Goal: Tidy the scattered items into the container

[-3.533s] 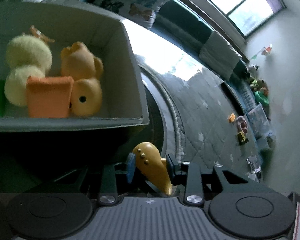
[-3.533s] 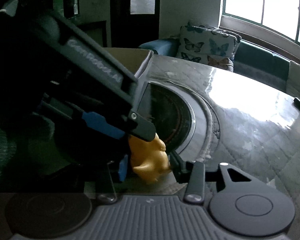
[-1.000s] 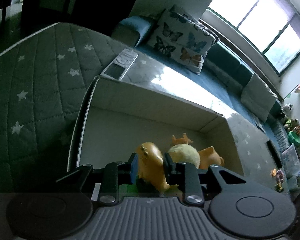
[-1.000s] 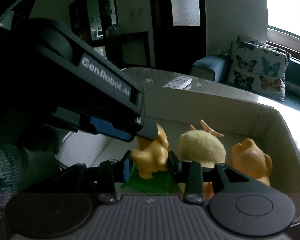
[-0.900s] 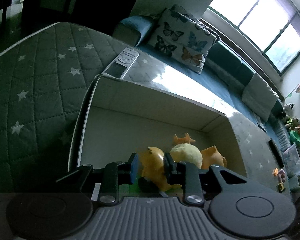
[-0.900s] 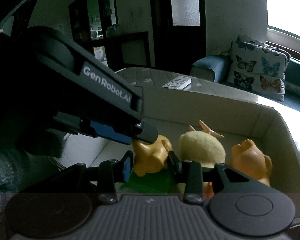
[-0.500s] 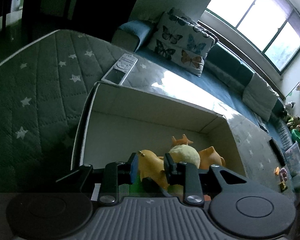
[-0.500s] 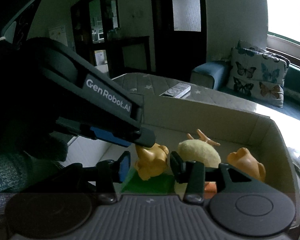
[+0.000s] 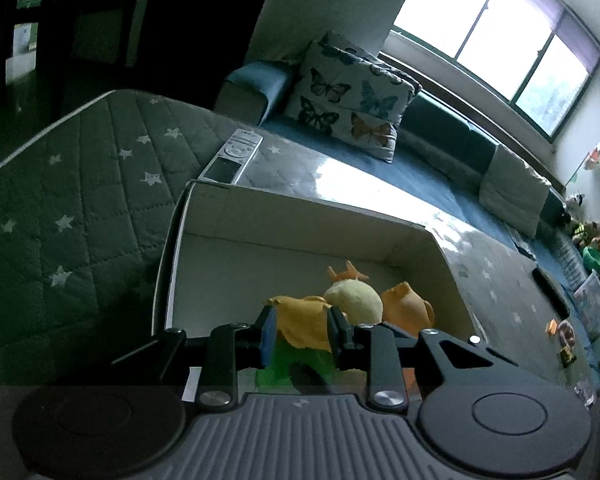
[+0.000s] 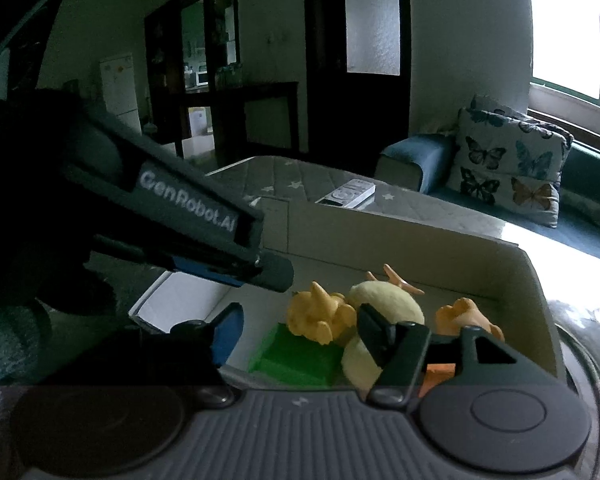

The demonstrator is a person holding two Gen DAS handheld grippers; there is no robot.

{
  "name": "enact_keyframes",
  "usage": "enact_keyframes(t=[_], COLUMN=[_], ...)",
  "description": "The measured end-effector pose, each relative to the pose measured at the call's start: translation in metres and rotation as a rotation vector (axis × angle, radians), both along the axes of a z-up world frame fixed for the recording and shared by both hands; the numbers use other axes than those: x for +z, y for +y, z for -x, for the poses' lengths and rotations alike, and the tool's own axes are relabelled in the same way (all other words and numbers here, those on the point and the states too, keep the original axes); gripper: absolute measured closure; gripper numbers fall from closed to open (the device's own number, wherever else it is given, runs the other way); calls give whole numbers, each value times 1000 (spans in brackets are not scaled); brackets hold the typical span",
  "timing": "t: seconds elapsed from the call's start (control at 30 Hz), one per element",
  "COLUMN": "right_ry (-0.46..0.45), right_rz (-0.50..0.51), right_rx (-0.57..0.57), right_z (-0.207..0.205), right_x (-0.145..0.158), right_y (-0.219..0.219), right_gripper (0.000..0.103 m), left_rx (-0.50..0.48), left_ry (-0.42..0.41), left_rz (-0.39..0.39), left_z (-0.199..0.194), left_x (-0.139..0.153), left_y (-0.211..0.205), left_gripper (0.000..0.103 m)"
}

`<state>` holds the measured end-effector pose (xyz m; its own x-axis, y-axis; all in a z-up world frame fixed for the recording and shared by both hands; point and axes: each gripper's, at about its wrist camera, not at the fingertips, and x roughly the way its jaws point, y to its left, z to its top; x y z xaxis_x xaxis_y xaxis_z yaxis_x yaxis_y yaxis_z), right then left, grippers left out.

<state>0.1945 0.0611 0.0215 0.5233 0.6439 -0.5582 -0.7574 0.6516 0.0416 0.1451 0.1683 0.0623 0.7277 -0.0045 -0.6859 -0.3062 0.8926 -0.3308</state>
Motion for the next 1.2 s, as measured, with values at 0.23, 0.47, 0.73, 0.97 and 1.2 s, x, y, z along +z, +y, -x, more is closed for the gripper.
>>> enact_keyframes(t=[0.23,0.47,0.73,0.97,1.2], right_ry=[-22,-38,-59,-52,-2], right_rz=[-7,-11,-7,3,8], right_rx=[-23,-52,-86,-121,-152], right_z=[12,29,46,57,65], right_x=[4,4,2,-3,-16], right_y=[-13,-34,-59,-74,-87], right_gripper=[20,8,0,0,0], left_rx=[-15,-25,-30,-45,-41], left_ry=[-16,-32,-25,-26,-9], left_rz=[-61,-137,-207,-234,-240], left_z=[15,33,49,63,73], left_x=[6,8,-1,-9,-21], left_y=[-15,-32,-46,-59,-65], left_gripper=[73,73,73,72,70])
